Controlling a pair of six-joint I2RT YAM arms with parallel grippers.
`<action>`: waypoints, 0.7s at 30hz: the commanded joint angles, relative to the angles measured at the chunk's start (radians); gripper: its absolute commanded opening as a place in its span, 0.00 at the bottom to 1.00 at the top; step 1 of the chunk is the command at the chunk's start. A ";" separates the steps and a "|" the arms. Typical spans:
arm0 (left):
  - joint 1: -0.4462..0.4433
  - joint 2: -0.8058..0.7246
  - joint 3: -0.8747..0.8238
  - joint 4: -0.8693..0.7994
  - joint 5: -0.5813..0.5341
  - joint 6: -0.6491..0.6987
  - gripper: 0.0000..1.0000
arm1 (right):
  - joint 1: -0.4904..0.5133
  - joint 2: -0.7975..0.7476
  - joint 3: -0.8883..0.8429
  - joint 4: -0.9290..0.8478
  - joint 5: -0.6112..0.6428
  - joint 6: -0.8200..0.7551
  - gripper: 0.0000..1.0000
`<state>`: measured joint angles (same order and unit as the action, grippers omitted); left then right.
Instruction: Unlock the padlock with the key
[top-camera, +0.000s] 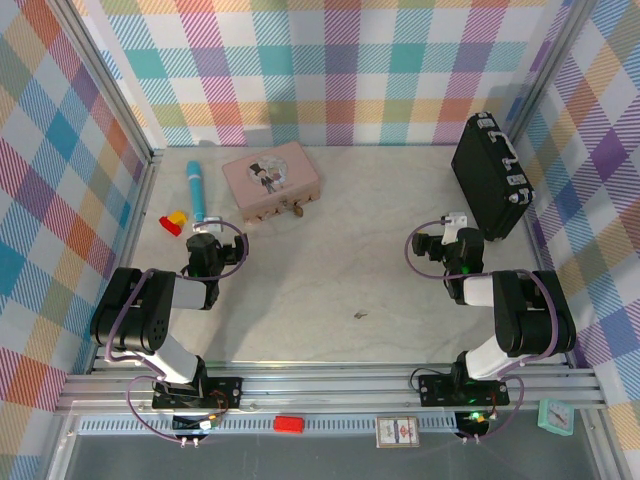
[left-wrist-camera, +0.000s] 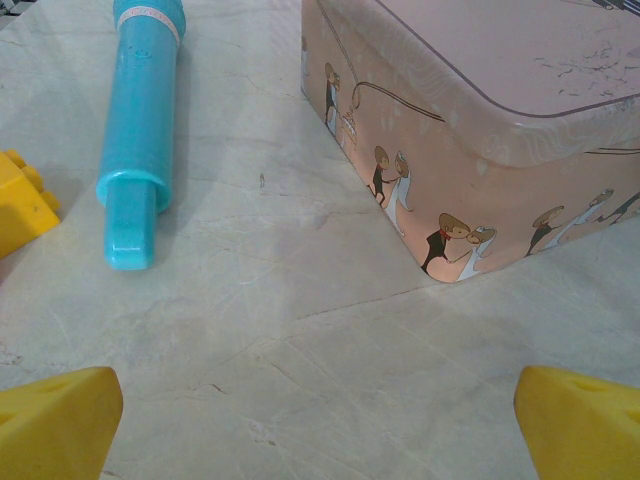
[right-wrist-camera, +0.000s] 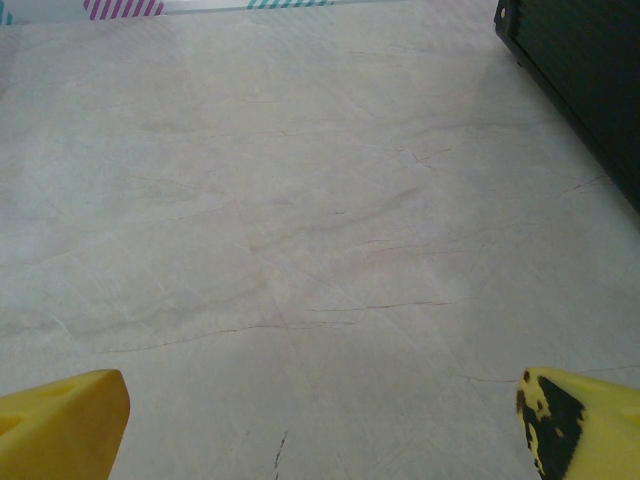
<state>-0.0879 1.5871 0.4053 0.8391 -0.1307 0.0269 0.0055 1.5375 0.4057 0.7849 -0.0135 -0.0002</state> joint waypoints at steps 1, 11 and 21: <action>0.013 -0.009 0.012 0.008 0.014 0.005 1.00 | -0.005 -0.005 0.016 0.020 -0.022 0.007 0.99; -0.033 -0.118 -0.054 0.038 -0.018 0.048 1.00 | -0.005 -0.049 0.017 -0.012 -0.040 0.000 0.99; -0.092 -0.561 0.127 -0.638 -0.169 -0.205 1.00 | -0.005 -0.404 0.142 -0.491 -0.114 0.109 0.99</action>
<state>-0.1738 1.0996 0.4488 0.4625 -0.2420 -0.0402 0.0055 1.2102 0.4839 0.4706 -0.0696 0.0395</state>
